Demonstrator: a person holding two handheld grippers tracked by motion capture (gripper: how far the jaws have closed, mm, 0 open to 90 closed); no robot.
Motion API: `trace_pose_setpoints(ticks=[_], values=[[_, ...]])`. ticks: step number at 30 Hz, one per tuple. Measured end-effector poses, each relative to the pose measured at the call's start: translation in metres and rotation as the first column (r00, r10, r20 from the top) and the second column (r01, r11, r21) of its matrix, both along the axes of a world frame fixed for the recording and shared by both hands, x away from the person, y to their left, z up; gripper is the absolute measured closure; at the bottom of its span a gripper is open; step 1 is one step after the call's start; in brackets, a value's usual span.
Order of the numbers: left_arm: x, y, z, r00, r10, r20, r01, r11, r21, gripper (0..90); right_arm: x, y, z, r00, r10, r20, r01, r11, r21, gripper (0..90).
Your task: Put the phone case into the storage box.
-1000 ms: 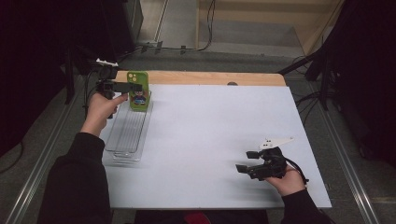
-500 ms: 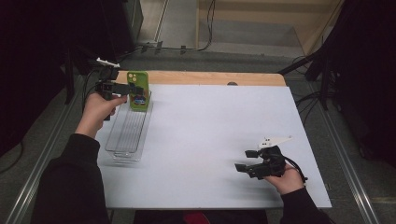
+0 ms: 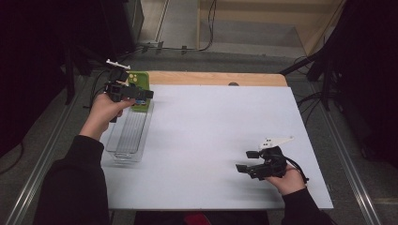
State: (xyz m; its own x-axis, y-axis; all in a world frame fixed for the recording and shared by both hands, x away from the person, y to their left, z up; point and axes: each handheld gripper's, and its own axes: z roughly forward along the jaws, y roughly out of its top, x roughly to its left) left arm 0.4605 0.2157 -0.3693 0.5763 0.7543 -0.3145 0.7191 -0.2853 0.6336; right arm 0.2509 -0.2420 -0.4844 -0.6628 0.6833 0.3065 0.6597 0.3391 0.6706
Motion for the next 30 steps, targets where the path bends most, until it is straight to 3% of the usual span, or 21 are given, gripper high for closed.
trace_pose_setpoints(ticks=[9,15,22,30], values=[[-0.007,-0.013,-0.005,0.9989,-0.040,0.022,0.042,0.9976,-0.055,17.8,0.001,-0.001,0.000,0.9999,0.001,-0.011,-0.001,1.000,0.014,22.2],[-0.012,-0.023,-0.008,0.9966,-0.080,0.019,0.081,0.9962,-0.034,17.8,0.001,-0.002,-0.001,0.9999,-0.008,-0.015,0.008,1.000,0.013,22.2],[-0.021,-0.032,-0.014,0.9935,-0.114,0.001,0.114,0.9923,-0.049,17.8,0.002,-0.005,-0.001,0.9997,-0.015,-0.017,0.015,1.000,0.014,22.2],[-0.033,-0.037,-0.018,0.9901,-0.140,0.012,0.141,0.9883,-0.060,17.8,0.002,-0.005,-0.001,0.9996,-0.018,-0.024,0.018,1.000,0.016,22.2]])
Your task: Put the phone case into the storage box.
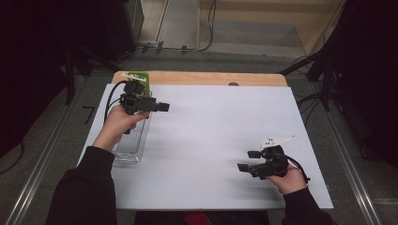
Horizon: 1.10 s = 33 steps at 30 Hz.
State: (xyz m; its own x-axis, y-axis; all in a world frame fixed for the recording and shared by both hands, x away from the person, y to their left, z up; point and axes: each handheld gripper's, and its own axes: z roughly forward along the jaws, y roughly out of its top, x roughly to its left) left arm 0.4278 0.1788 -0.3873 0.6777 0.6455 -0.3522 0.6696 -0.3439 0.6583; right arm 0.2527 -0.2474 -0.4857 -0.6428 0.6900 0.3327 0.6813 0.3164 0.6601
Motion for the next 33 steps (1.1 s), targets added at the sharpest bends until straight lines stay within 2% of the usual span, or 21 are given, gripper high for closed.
trace_pose_setpoints(ticks=[3,13,20,25,33], values=[[-0.004,0.001,-0.002,0.9999,-0.007,-0.010,0.007,1.0000,-0.004,17.7,0.000,0.000,0.000,1.0000,0.002,0.000,-0.002,1.000,-0.003,22.2],[-0.018,0.003,-0.011,0.9997,-0.022,-0.007,0.022,0.9995,-0.025,17.7,0.000,0.001,0.000,1.0000,0.002,0.000,-0.002,1.000,-0.007,22.2],[-0.026,0.002,-0.018,0.9998,-0.020,-0.004,0.020,0.9995,-0.025,17.7,0.000,0.000,-0.001,1.0000,0.001,0.000,-0.001,1.000,-0.009,22.2],[-0.033,0.002,-0.021,0.9992,-0.037,0.015,0.037,0.9991,-0.022,17.6,0.001,0.000,-0.002,1.0000,0.002,-0.001,-0.002,1.000,-0.008,22.2],[-0.043,0.002,-0.026,0.9990,-0.044,0.003,0.044,0.9989,-0.018,17.6,0.000,0.000,-0.001,1.0000,0.001,-0.002,-0.001,1.000,-0.005,22.2]])
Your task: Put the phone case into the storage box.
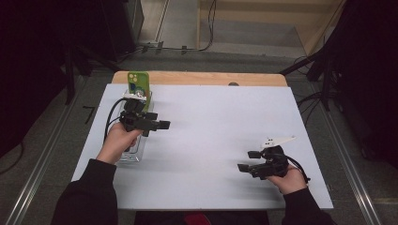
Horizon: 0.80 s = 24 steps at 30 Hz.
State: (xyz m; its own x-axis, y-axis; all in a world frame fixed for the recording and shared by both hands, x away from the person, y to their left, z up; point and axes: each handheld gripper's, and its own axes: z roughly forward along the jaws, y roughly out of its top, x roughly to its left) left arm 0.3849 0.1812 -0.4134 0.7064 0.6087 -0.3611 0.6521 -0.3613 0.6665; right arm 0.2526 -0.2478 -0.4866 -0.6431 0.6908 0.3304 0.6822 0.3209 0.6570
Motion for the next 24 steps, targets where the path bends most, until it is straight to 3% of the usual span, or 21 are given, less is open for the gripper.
trace_pose_setpoints(ticks=[4,13,24], values=[[-0.006,-0.001,-0.001,1.0000,-0.001,0.002,0.001,0.9999,0.011,17.6,0.000,0.000,0.000,1.0000,0.002,0.000,-0.002,1.000,0.003,22.2],[-0.023,0.002,-0.005,0.9996,-0.021,0.019,0.021,0.9990,-0.039,17.5,0.000,0.000,0.001,1.0000,0.004,-0.003,-0.004,1.000,0.012,22.2],[-0.044,0.007,-0.014,0.9984,-0.036,0.043,0.037,0.9986,-0.037,17.3,0.000,0.000,0.001,1.0000,0.003,-0.006,-0.003,1.000,0.013,22.2]])
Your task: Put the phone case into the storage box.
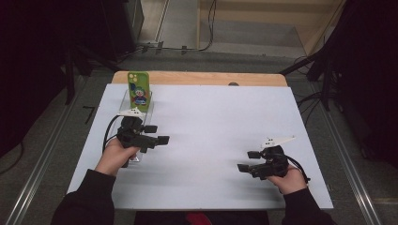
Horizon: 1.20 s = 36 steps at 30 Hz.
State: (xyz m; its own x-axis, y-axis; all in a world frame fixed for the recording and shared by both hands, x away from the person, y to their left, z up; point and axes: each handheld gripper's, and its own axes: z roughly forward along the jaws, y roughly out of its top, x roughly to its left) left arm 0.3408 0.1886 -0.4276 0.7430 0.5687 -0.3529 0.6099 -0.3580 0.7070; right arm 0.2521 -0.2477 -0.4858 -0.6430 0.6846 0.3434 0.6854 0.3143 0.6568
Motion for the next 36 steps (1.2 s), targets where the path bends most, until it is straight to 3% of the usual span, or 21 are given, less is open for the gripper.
trace_pose_setpoints(ticks=[10,24,36], values=[[-0.019,0.003,-0.008,0.9990,-0.029,0.034,0.030,0.9994,-0.015,17.5,0.000,0.000,0.000,1.0000,0.001,-0.001,-0.001,1.000,0.001,22.2],[-0.039,0.007,-0.016,0.9981,-0.060,0.013,0.061,0.9980,-0.016,17.6,0.000,0.000,0.000,1.0000,0.003,0.000,-0.003,1.000,0.006,22.3],[-0.053,0.011,-0.024,0.9974,-0.067,0.026,0.067,0.9977,0.000,17.5,0.000,0.000,0.000,1.0000,0.003,0.004,-0.003,1.000,0.003,22.3]])
